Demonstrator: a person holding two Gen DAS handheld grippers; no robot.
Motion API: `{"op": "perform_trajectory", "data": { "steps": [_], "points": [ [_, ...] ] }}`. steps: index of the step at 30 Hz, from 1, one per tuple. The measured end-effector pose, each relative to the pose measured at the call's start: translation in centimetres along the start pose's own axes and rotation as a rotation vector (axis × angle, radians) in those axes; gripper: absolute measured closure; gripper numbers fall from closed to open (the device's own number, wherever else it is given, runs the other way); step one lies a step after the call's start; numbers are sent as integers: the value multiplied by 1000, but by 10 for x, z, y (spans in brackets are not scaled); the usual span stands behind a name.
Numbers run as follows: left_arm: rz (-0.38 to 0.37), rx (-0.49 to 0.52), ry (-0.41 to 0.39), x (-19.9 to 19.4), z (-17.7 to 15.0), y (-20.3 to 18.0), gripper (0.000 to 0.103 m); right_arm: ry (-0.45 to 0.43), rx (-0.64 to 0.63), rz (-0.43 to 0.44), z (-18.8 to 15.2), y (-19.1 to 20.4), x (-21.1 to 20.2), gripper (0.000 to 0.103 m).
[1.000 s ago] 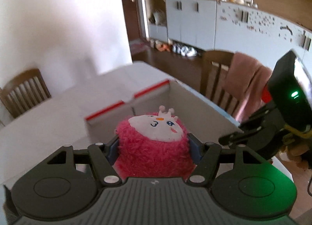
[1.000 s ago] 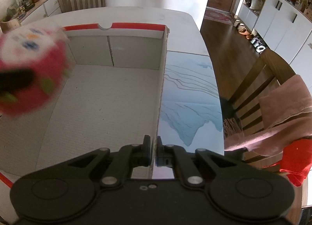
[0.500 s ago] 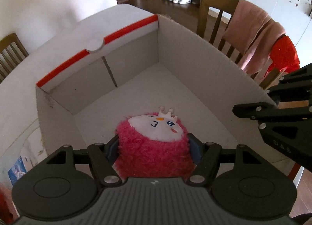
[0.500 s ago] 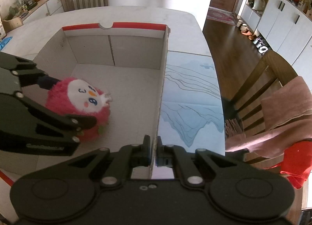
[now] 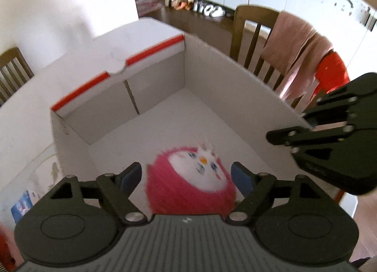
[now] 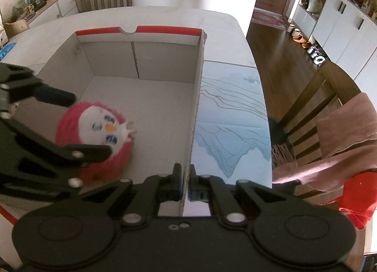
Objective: Organize objects
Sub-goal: 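Lower the plush into the box and open the left gripper, then move the left gripper back to the white paper bag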
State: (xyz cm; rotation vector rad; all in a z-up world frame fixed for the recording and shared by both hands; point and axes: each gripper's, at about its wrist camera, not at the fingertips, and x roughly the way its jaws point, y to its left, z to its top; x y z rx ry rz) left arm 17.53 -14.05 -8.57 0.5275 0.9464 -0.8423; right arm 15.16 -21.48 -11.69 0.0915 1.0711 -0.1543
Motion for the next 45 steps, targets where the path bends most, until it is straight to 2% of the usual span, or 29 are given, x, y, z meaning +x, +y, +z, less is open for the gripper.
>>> {"op": "perform_trajectory", "data": {
  "steps": [8, 13, 18, 21, 24, 26, 27, 34, 40, 42, 45],
  "points": [
    [-24, -59, -139, -65, -15, 25, 20, 15, 26, -16, 1, 2, 1, 100],
    [39, -104, -178, -92, -36, 53, 19, 24, 31, -26, 2, 2, 2, 101],
    [103, -186, -176, -106, -64, 90, 19, 31, 45, -30, 2, 2, 1, 101],
    [141, -221, -174, -112, -78, 109, 14, 33, 42, -39, 2, 4, 0, 100],
    [158, -269, -159, -112, -91, 127, 14, 40, 47, -46, 2, 4, 0, 96],
    [166, -299, -145, -109, -101, 140, 10, 42, 49, -47, 3, 3, 0, 96],
    [172, -308, -137, -106, -105, 144, 6, 42, 51, -45, 4, 2, 0, 96],
    [244, -342, -102, -84, -131, 171, 2, 45, 51, -53, 4, 3, 1, 96],
    [246, -357, -26, -60, -142, 185, 2, 46, 50, -68, 5, 5, 1, 94],
    [244, -377, -30, -55, -145, 189, 2, 47, 49, -72, 5, 6, 1, 94],
    [273, -343, -25, -49, -146, 188, 3, 49, 44, -72, 5, 8, 1, 94]
  ]
}}
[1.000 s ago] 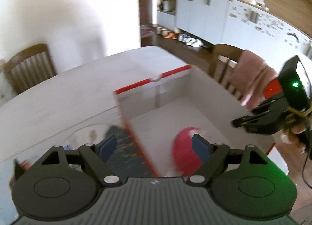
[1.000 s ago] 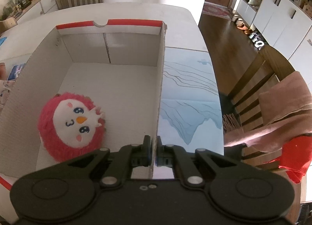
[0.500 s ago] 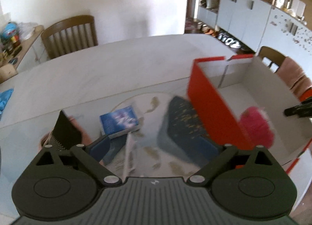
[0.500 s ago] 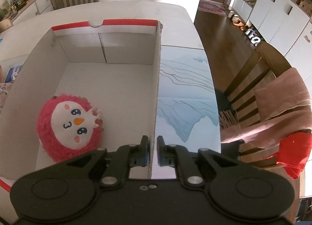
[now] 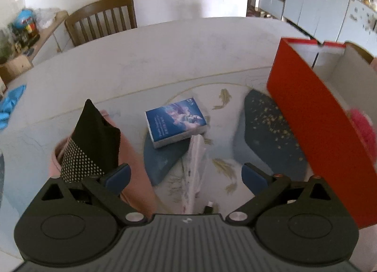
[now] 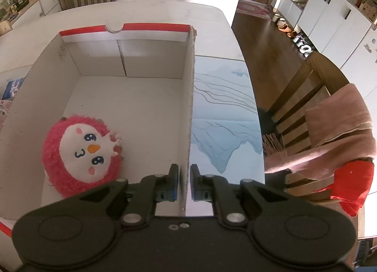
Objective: Organize objects
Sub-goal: 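Move the left gripper back to the white paper bag, then close the left gripper on the white paper bag's cord handle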
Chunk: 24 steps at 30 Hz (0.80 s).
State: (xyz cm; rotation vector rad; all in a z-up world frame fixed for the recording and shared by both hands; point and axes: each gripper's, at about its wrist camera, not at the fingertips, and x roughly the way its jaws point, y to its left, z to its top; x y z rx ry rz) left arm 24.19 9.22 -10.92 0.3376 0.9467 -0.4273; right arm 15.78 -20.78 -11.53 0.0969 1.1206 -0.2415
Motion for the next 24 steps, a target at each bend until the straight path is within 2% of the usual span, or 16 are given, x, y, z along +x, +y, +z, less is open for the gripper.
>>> {"op": "perform_trajectory", "data": {
  "steps": [2, 6, 9, 13, 15, 16, 18, 21, 24],
  "points": [
    [2, 19, 13, 5, -1, -2, 6, 1, -2, -3, 0, 1, 0, 94],
    [-5, 21, 45, 14, -2, -3, 40, 4, -3, -4, 0, 1, 2, 95],
    [-8, 18, 52, 16, -3, -2, 48, 3, -7, -6, 0, 2, 2, 95],
    [13, 34, 61, 18, -4, -3, 69, 3, -10, -8, 1, 2, 2, 95],
    [19, 38, 67, 19, -5, -4, 75, 2, -9, -7, 1, 2, 2, 95],
    [19, 38, 70, 20, -5, -4, 84, 2, -8, -7, 1, 2, 2, 95],
    [26, 41, 73, 20, -6, -4, 93, 0, -9, -8, 1, 2, 2, 95],
    [27, 38, 68, 17, -5, -3, 99, -2, -6, -6, 0, 2, 2, 95],
    [24, 36, 65, 13, -4, -3, 100, -2, -7, -6, 0, 2, 2, 95]
  ]
}}
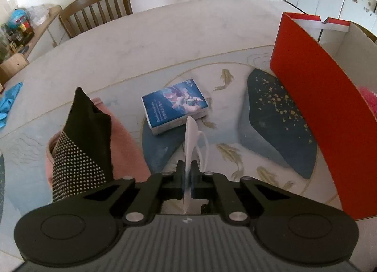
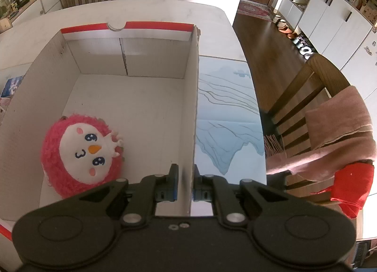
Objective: Organize objects
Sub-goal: 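Close the left gripper on the white paper bag's cord handle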
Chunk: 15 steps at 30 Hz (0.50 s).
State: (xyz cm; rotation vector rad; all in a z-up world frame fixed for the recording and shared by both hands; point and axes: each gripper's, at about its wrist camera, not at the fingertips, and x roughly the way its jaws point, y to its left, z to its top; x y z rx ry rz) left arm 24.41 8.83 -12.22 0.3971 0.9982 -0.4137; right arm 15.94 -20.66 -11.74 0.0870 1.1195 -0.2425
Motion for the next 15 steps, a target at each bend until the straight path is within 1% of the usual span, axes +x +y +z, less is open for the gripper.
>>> {"op": "perform_trajectory", "data": {
  "steps": [5, 8, 15],
  "points": [
    [-13, 8, -26, -14, 8, -6, 100, 1, -1, 0, 0, 0, 0, 96],
    [-39, 8, -50, -26, 14, -10, 101, 3, -7, -5, 0, 0, 1, 98],
    [-102, 34, -119, -60, 31, -25, 101, 2, -13, -5, 1, 1, 2, 98]
  ]
}}
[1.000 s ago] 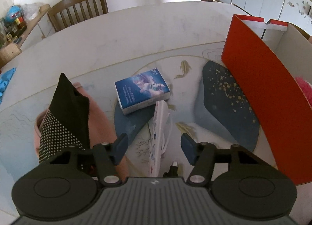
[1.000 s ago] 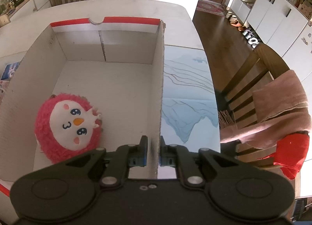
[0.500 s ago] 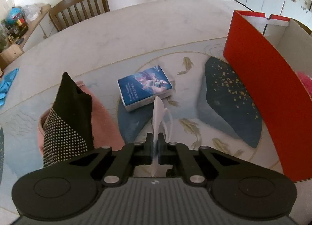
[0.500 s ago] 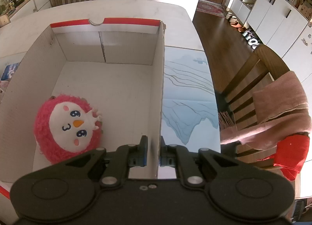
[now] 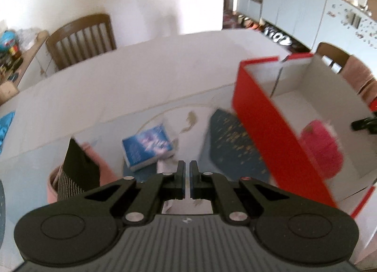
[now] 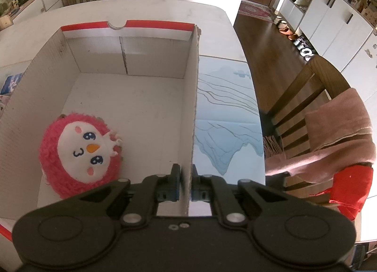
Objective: Organize objects
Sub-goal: 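Lift the white paper bag with the left gripper toward the box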
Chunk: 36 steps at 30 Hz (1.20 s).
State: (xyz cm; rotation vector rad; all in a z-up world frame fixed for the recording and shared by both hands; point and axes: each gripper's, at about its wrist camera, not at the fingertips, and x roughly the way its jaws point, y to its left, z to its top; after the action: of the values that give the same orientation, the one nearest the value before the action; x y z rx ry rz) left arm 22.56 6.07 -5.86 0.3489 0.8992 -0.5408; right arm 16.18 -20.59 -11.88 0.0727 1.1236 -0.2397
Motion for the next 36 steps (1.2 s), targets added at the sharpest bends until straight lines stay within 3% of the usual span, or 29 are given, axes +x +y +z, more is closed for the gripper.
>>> {"op": "perform_trajectory", "data": {
  "steps": [12, 16, 20, 21, 23, 24, 25, 32, 36],
  "points": [
    [-81, 80, -127, -45, 48, -30, 101, -2, -3, 0, 0, 0, 0, 98],
    [-111, 7, -102, -43, 47, -7, 100, -2, -6, 3, 0, -1, 1, 98],
    [-39, -11, -83, -39, 34, 13, 92, 1, -8, 5, -1, -1, 2, 98],
    [-24, -9, -71, -37, 30, 16, 82, 1, -10, 4, -1, 0, 2, 98],
    [15, 1, -48, -31, 20, 19, 45, 3, -10, 6, 0, 0, 2, 98],
    [30, 13, -45, -28, 15, 18, 21, 3, -10, 6, 0, -1, 2, 98],
    [40, 29, -49, -26, 8, 17, 19, 3, -11, 7, 0, -1, 2, 98],
    [85, 118, 73, 12, -25, 12, 20, 6, -12, 5, 0, -1, 2, 98],
    [92, 107, 129, 28, -39, 16, 44, 6, -11, 5, 0, -1, 3, 98]
  ]
}}
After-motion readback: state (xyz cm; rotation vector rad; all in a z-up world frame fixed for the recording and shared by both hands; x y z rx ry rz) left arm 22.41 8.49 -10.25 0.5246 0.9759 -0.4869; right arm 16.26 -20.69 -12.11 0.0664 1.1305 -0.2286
